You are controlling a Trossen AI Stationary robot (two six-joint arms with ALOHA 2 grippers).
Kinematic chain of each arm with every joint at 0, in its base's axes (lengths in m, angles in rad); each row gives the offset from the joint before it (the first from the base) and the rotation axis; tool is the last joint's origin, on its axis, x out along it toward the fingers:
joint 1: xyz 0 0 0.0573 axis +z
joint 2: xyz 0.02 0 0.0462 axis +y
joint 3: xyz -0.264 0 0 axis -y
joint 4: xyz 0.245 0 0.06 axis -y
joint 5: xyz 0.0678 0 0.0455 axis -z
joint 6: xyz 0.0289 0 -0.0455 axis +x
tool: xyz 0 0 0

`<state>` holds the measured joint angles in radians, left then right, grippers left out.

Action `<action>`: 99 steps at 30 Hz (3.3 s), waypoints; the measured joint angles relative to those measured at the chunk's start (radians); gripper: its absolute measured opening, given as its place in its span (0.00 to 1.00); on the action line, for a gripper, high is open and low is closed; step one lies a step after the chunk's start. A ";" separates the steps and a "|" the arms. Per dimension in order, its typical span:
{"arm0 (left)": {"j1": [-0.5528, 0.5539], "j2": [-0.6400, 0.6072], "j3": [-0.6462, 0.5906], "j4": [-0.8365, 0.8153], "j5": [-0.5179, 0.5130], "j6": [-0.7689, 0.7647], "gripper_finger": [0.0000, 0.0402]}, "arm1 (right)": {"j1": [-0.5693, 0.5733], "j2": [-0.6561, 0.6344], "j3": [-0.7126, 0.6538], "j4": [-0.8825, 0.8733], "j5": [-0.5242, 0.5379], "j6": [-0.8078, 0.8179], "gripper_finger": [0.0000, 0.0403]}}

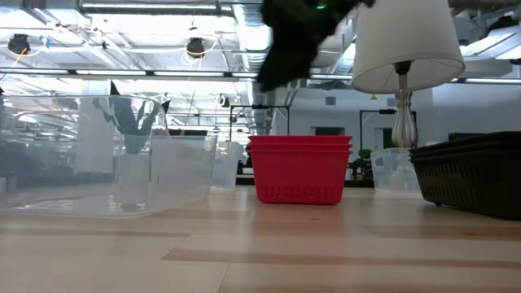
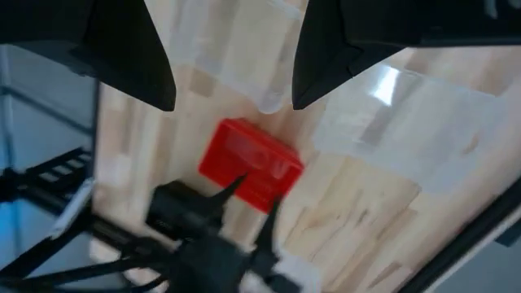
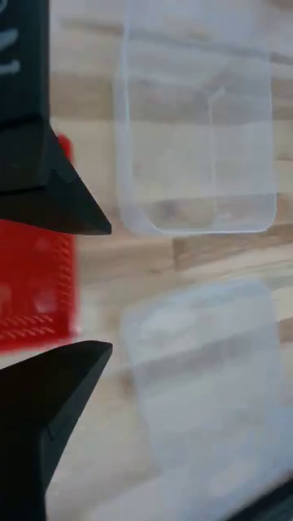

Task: Stack baskets by color
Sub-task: Stack the top transparent bin on top of the bottom transparent bin

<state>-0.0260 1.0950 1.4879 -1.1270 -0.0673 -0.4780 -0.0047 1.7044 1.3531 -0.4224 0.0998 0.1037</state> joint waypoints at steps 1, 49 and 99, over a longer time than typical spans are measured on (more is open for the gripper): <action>-0.010 -0.017 0.000 -0.004 -0.001 -0.018 0.58 | -0.005 0.026 0.031 0.005 0.000 -0.042 0.61; -0.152 -0.120 -0.001 -0.095 -0.151 -0.221 0.58 | -0.054 0.476 0.363 -0.169 0.058 -0.558 0.35; -0.151 -0.238 0.000 -0.193 -0.311 -0.291 0.58 | 0.372 0.476 0.899 -0.471 0.130 -0.653 0.01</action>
<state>-0.1772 0.8573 1.4876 -1.3201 -0.3786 -0.7685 0.3672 2.1803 2.2524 -0.8931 0.2302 -0.5491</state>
